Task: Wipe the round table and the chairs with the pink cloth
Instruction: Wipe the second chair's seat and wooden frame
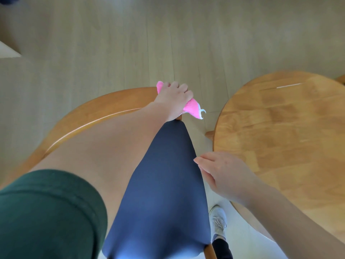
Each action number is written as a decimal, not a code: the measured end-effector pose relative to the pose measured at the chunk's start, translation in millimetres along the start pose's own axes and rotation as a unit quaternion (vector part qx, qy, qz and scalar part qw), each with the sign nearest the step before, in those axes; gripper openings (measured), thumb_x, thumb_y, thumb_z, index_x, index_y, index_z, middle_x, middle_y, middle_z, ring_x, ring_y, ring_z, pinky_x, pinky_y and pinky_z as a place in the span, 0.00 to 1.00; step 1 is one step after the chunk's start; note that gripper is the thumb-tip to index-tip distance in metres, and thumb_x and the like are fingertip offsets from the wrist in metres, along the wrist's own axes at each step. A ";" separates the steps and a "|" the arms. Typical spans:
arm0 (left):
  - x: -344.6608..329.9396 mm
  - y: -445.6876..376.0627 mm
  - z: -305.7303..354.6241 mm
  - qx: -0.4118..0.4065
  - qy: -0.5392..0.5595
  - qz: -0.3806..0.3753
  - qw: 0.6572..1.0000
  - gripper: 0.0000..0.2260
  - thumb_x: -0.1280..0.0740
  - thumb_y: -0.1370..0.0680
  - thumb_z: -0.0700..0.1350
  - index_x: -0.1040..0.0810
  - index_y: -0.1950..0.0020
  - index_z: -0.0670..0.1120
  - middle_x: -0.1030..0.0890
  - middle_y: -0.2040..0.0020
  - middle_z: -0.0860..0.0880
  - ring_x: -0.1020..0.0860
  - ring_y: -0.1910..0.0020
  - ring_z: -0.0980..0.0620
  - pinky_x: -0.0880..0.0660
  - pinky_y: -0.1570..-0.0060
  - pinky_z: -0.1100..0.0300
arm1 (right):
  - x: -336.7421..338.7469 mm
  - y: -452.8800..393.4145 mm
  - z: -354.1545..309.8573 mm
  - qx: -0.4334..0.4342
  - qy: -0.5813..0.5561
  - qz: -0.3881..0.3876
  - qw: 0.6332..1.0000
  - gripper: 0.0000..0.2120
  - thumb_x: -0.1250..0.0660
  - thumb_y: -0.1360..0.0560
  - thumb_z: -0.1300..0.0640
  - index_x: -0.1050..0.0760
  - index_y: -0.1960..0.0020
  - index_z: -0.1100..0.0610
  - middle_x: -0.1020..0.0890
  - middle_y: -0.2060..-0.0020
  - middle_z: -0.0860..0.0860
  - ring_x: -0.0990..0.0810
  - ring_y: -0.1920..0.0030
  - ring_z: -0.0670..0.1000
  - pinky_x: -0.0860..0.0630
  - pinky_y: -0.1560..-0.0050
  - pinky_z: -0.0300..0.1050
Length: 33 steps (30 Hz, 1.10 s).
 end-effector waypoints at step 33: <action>-128.6 303.6 -230.2 0.412 0.219 -0.092 0.880 0.30 0.31 0.28 0.42 0.41 0.30 0.43 0.28 0.41 0.44 0.24 0.47 0.39 0.26 0.58 0.50 | -75.8 -115.5 -197.8 0.177 0.040 -0.105 0.978 0.09 0.36 0.24 0.62 0.21 0.46 0.60 0.19 0.59 0.52 0.22 0.63 0.56 0.23 0.64 0.51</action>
Point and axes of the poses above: each hand's wrist, its own y-axis away from the middle knuckle, its own x-axis out of the back of the hand, z = x × y, the point moved 9 cm from there along -y, towards the middle knuckle
